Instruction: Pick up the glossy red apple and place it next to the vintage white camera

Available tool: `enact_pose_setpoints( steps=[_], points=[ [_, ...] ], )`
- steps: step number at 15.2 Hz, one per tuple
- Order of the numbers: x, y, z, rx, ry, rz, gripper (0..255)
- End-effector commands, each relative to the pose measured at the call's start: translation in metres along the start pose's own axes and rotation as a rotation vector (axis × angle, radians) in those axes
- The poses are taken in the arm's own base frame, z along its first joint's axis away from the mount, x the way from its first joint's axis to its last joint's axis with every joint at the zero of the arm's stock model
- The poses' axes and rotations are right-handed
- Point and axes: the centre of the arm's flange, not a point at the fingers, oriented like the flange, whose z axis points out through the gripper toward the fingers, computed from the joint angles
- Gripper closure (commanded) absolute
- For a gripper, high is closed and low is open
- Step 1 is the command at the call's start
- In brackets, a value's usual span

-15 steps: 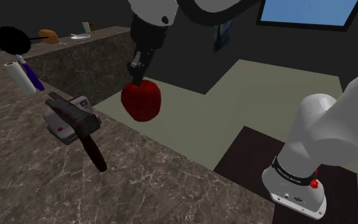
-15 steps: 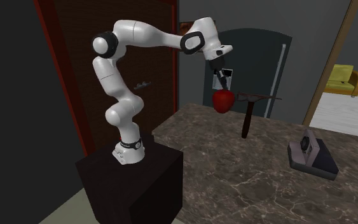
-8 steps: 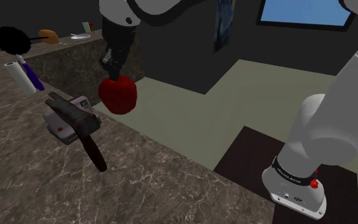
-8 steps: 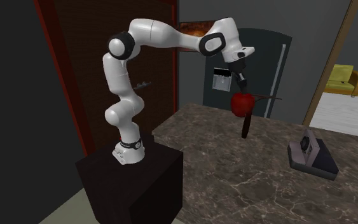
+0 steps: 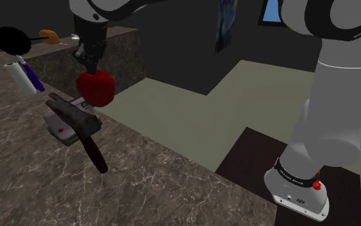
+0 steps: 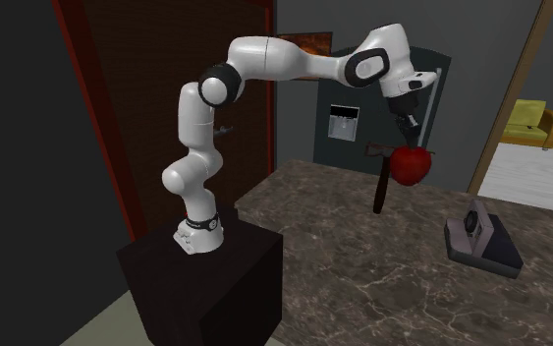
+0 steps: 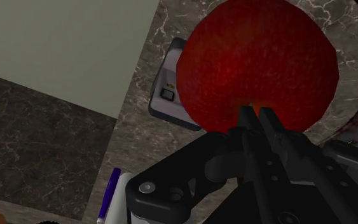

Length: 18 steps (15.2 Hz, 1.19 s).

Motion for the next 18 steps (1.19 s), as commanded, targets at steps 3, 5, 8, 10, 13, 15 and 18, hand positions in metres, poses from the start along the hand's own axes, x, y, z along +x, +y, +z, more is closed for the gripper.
enact_pose_setpoints(
  steps=[3,5,8,10,13,15,18],
  points=[
    [0.049,0.019,0.022,-0.001,0.001,0.001,255],
    [0.044,0.019,0.032,-0.001,0.001,0.001,255],
    [0.038,0.018,0.046,-0.001,0.001,0.001,255],
    [0.034,0.018,0.056,-0.001,0.001,0.001,255],
    [0.027,0.017,0.071,-0.001,0.001,0.001,255],
    [0.023,0.016,0.080,-0.001,0.001,0.001,255],
    [0.017,0.016,0.095,-0.001,0.001,0.001,255]
  ],
)
